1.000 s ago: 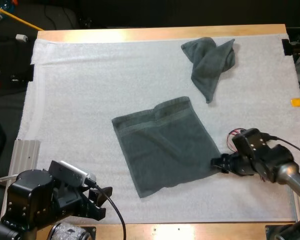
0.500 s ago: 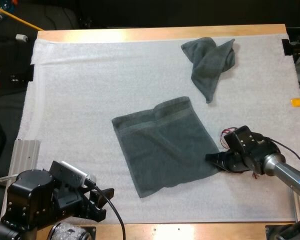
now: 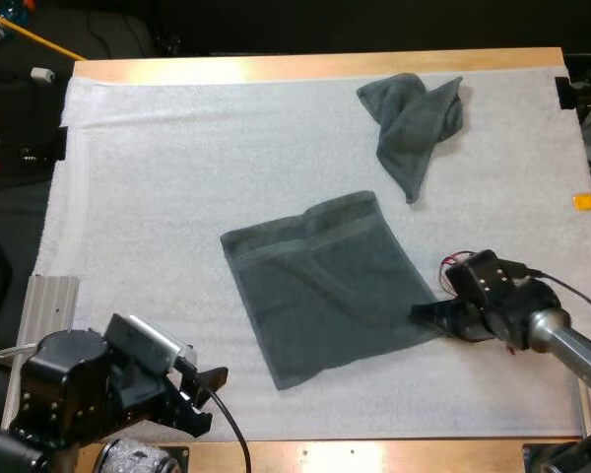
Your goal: Pick towel from pile, fold and stack
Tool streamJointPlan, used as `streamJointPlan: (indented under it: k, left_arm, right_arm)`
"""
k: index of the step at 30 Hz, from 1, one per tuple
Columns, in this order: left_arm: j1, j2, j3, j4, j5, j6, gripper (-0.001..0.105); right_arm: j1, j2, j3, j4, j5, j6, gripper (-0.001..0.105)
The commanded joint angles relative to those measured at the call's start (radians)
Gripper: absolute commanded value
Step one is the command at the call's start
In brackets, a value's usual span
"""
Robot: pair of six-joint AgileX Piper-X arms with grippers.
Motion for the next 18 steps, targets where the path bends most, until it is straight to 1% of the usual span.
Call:
streamJointPlan:
  k: [1,5,9,11,12,14,18]
  left_arm:
    - [0.002,-0.002,0.014,-0.001,0.006,0.025,0.055]
    - [-0.010,-0.002,0.075,-0.002,0.006,0.106,0.055]
    - [-0.073,0.000,0.117,-0.014,0.001,0.130,0.055]
    - [-0.127,0.008,0.135,-0.026,-0.042,0.130,0.055]
    - [-0.139,0.012,0.137,-0.029,-0.060,0.131,0.055]
    - [-0.198,0.036,0.140,-0.054,-0.114,0.144,0.055]
    - [-0.289,0.102,0.140,-0.106,-0.164,0.146,0.055]
  right_arm:
    - [0.001,-0.028,-0.003,0.032,0.030,0.001,0.000]
    - [0.001,-0.089,-0.003,0.057,0.041,-0.025,0.000]
    - [0.001,-0.112,-0.003,0.057,0.041,-0.018,0.000]
    - [0.001,-0.112,-0.003,0.057,0.041,-0.018,0.000]
    - [0.001,-0.112,-0.003,0.057,0.041,-0.018,0.000]
    - [0.001,-0.112,-0.003,0.057,0.037,-0.010,0.000]
    - [0.001,-0.112,-0.003,0.059,0.037,0.017,0.000]
